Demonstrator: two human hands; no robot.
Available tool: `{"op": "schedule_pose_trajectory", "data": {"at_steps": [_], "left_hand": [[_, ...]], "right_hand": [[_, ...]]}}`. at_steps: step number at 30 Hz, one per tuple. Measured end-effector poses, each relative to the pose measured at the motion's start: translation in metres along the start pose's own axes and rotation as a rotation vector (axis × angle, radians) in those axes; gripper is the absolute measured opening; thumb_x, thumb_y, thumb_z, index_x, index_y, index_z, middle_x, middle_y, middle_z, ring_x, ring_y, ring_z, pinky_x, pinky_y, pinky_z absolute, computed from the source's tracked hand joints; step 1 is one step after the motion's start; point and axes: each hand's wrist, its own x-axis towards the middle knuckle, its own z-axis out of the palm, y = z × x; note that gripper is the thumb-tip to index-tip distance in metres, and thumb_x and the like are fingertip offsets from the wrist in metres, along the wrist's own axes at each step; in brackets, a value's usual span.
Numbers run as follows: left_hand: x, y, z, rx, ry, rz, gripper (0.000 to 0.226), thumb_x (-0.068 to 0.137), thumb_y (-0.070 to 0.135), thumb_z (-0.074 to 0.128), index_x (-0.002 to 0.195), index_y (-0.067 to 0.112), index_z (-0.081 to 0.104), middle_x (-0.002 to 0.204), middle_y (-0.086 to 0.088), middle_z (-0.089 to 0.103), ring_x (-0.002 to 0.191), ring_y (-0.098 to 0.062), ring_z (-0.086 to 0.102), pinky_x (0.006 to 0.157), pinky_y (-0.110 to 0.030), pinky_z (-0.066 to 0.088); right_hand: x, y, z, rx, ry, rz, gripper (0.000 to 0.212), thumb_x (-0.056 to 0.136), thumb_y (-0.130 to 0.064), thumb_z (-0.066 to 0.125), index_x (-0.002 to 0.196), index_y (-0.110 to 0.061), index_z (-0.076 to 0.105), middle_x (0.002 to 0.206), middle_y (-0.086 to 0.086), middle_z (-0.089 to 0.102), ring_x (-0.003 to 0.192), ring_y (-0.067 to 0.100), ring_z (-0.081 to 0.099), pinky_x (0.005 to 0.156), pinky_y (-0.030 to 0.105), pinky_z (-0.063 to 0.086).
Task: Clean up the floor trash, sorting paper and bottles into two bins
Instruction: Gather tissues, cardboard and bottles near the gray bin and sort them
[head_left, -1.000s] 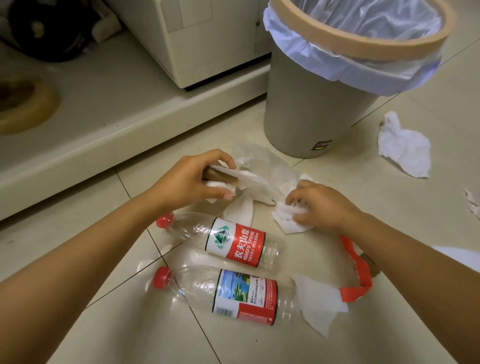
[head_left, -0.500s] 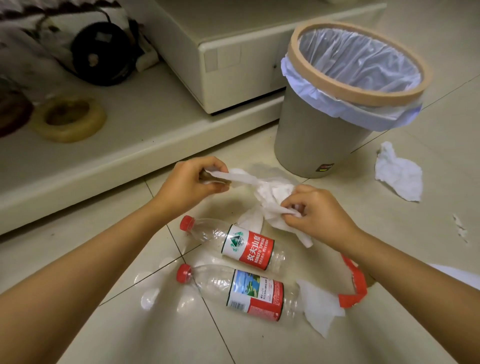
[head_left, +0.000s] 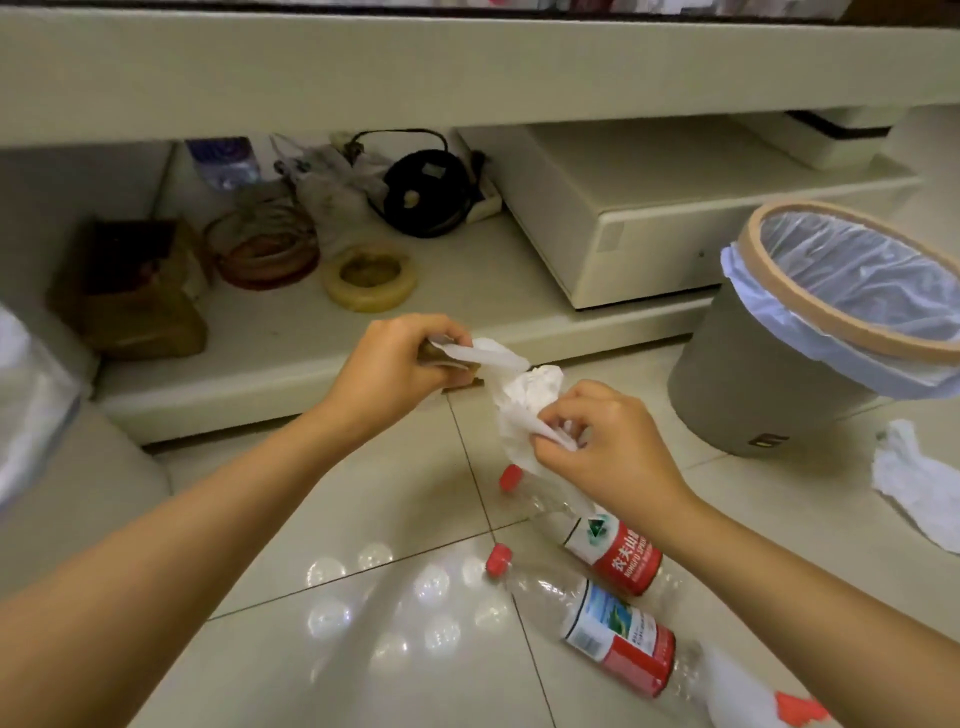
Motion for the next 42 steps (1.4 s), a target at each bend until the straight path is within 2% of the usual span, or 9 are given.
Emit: {"op": "schedule_pose_trajectory", "data": {"at_steps": [4, 9, 15, 18, 26, 31, 35, 39, 42], "left_hand": [[-0.022, -0.01, -0.052, 0.07, 0.107, -0.015, 0.021, 0.073, 0.018, 0.081, 0.082, 0.03, 0.067, 0.082, 0.013, 0.068, 0.069, 0.006, 0.062, 0.062, -0.011, 0.044], [-0.054, -0.013, -0.122, 0.174, 0.241, -0.002, 0.02, 0.077, 0.023, 0.078, 0.096, 0.024, 0.071, 0.095, 0.011, 0.068, 0.083, 0.0, 0.062, 0.076, -0.018, 0.048], [-0.091, -0.018, -0.207, 0.256, 0.433, -0.085, 0.019, 0.077, 0.025, 0.077, 0.095, 0.025, 0.07, 0.088, 0.008, 0.07, 0.078, -0.005, 0.065, 0.073, -0.024, 0.052], [-0.114, -0.024, -0.247, 0.273, 0.488, -0.145, 0.018, 0.077, 0.022, 0.077, 0.093, 0.026, 0.068, 0.084, 0.008, 0.068, 0.078, -0.004, 0.063, 0.07, -0.017, 0.046], [-0.18, -0.078, -0.298, 0.409, 0.45, -0.477, 0.019, 0.085, 0.022, 0.066, 0.104, 0.025, 0.063, 0.087, 0.006, 0.063, 0.083, -0.013, 0.06, 0.066, -0.023, 0.044], [-0.19, -0.087, -0.313, 0.382, 0.402, -0.546, 0.028, 0.085, 0.029, 0.067, 0.113, 0.033, 0.066, 0.091, 0.003, 0.067, 0.077, -0.014, 0.066, 0.078, -0.035, 0.056], [-0.181, -0.089, -0.303, 0.484, 0.363, -0.548, 0.036, 0.086, 0.046, 0.062, 0.12, 0.034, 0.064, 0.101, 0.003, 0.068, 0.077, -0.011, 0.06, 0.064, -0.023, 0.046], [-0.166, -0.088, -0.289, 0.553, 0.388, -0.525, 0.039, 0.089, 0.052, 0.053, 0.119, 0.031, 0.066, 0.121, 0.001, 0.066, 0.101, -0.015, 0.062, 0.079, -0.027, 0.045], [-0.157, -0.084, -0.283, 0.628, 0.38, -0.473, 0.041, 0.093, 0.051, 0.047, 0.127, 0.031, 0.059, 0.118, 0.002, 0.068, 0.098, -0.015, 0.064, 0.076, -0.026, 0.044]], "right_hand": [[0.022, -0.05, 0.019, 0.05, 0.01, -0.075, 0.007, 0.076, -0.022, 0.073, 0.083, -0.024, 0.073, 0.078, -0.011, 0.052, 0.067, 0.006, 0.051, 0.058, 0.01, 0.036], [0.045, -0.115, 0.033, 0.109, -0.005, -0.2, 0.009, 0.077, -0.024, 0.073, 0.085, -0.02, 0.072, 0.083, -0.005, 0.057, 0.071, 0.009, 0.052, 0.06, 0.018, 0.04], [0.067, -0.214, 0.053, 0.235, -0.016, -0.307, 0.005, 0.077, -0.019, 0.072, 0.081, -0.02, 0.071, 0.082, -0.004, 0.057, 0.071, 0.008, 0.051, 0.062, 0.02, 0.043], [0.074, -0.264, 0.072, 0.3, -0.026, -0.355, 0.003, 0.077, -0.017, 0.07, 0.078, -0.02, 0.07, 0.076, -0.008, 0.055, 0.067, 0.006, 0.049, 0.062, 0.022, 0.043], [0.068, -0.357, 0.137, 0.467, -0.361, -0.301, 0.013, 0.086, -0.013, 0.059, 0.092, -0.008, 0.069, 0.089, 0.009, 0.067, 0.081, 0.023, 0.062, 0.071, 0.037, 0.054], [0.073, -0.364, 0.157, 0.499, -0.598, -0.231, 0.041, 0.095, -0.015, 0.048, 0.135, -0.023, 0.049, 0.123, 0.008, 0.059, 0.107, 0.021, 0.054, 0.089, 0.028, 0.046], [0.074, -0.343, 0.155, 0.501, -0.528, -0.215, 0.034, 0.092, -0.015, 0.05, 0.12, -0.031, 0.063, 0.12, 0.003, 0.061, 0.106, 0.014, 0.056, 0.087, 0.026, 0.048], [0.074, -0.33, 0.147, 0.473, -0.509, -0.3, 0.027, 0.088, -0.013, 0.054, 0.103, -0.025, 0.073, 0.111, -0.004, 0.068, 0.106, 0.01, 0.058, 0.089, 0.027, 0.048], [0.075, -0.325, 0.144, 0.507, -0.477, -0.319, 0.025, 0.087, -0.012, 0.055, 0.099, -0.023, 0.074, 0.101, -0.009, 0.069, 0.097, 0.007, 0.061, 0.086, 0.027, 0.05]]}}
